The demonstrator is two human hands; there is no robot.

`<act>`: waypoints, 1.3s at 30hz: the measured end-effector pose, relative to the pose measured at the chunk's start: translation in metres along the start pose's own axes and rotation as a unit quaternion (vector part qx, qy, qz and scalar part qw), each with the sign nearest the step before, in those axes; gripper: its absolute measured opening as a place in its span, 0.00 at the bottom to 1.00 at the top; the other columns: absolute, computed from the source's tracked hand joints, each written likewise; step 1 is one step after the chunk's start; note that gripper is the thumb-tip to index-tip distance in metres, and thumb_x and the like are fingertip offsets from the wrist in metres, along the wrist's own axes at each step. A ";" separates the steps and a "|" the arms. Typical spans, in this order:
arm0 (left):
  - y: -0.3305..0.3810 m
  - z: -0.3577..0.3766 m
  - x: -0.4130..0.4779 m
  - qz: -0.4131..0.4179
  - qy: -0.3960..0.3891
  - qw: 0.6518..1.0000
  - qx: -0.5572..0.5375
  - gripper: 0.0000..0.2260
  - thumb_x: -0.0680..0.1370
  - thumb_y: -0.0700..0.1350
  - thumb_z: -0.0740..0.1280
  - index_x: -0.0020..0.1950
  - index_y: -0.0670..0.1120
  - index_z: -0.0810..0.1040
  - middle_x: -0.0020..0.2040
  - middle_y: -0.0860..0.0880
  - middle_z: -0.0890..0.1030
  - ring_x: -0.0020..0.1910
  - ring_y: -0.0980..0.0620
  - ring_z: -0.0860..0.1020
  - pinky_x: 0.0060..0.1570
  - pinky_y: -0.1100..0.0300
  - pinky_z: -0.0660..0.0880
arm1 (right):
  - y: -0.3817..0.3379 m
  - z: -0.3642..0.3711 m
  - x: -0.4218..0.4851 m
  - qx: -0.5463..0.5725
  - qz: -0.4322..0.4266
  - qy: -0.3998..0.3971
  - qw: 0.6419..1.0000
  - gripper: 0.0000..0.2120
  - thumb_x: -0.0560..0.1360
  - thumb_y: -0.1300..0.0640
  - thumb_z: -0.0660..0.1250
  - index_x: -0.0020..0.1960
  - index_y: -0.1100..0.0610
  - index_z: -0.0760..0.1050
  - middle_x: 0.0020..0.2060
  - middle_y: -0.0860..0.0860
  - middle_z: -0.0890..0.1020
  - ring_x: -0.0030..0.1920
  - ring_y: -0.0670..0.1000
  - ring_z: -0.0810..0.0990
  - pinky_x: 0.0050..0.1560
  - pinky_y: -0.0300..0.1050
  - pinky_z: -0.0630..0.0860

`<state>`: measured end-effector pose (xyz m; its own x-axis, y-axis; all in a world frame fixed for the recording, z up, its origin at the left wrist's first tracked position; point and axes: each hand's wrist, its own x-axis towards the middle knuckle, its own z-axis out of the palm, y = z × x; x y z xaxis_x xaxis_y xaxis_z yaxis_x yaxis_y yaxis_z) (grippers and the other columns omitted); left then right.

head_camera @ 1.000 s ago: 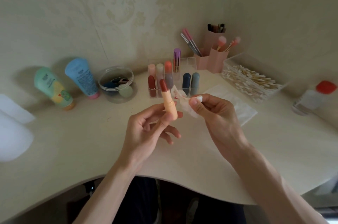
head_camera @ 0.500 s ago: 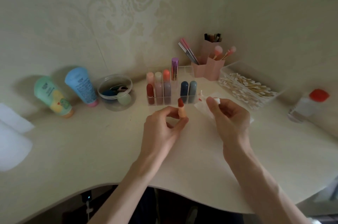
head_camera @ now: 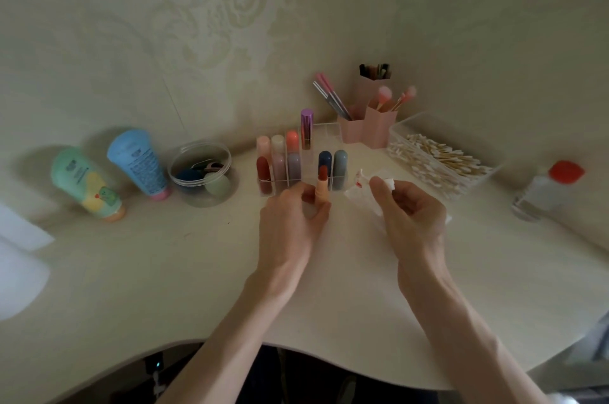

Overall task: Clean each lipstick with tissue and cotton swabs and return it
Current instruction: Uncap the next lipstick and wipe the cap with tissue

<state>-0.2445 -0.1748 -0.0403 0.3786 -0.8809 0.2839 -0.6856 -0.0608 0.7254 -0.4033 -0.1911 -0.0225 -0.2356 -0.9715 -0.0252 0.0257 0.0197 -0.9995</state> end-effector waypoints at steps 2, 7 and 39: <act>0.000 0.002 0.000 0.005 0.003 1.000 0.014 0.07 0.79 0.54 0.70 0.47 0.52 0.83 0.43 0.55 0.86 0.41 0.51 0.82 0.45 0.55 0.76 | -0.001 0.000 0.000 0.000 -0.001 0.000 1.000 0.11 0.77 0.47 0.76 0.42 0.53 0.84 0.29 0.39 0.76 0.31 0.39 0.71 0.33 0.28 0.66; -0.002 0.011 0.003 0.028 0.003 0.997 0.066 0.07 0.79 0.53 0.68 0.46 0.51 0.78 0.43 0.55 0.80 0.42 0.48 0.79 0.44 0.49 0.76 | -0.002 0.001 -0.001 0.004 0.006 -0.001 1.000 0.08 0.78 0.46 0.75 0.45 0.51 0.86 0.30 0.38 0.78 0.33 0.38 0.73 0.36 0.29 0.68; 0.004 0.008 -0.001 0.015 -0.014 0.997 0.081 0.05 0.78 0.53 0.69 0.51 0.53 0.80 0.33 0.55 0.79 0.40 0.52 0.81 0.52 0.50 0.72 | -0.006 0.000 -0.003 -0.050 0.012 -0.017 0.999 0.14 0.76 0.52 0.75 0.38 0.60 0.79 0.27 0.45 0.69 0.30 0.44 0.65 0.31 0.37 0.62</act>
<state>-0.2523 -0.1778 -0.0424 0.3408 -0.8961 0.2843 -0.7880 -0.1074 0.6062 -0.4027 -0.1887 -0.0165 -0.2024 -0.9781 -0.0493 -0.0665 0.0640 -0.9957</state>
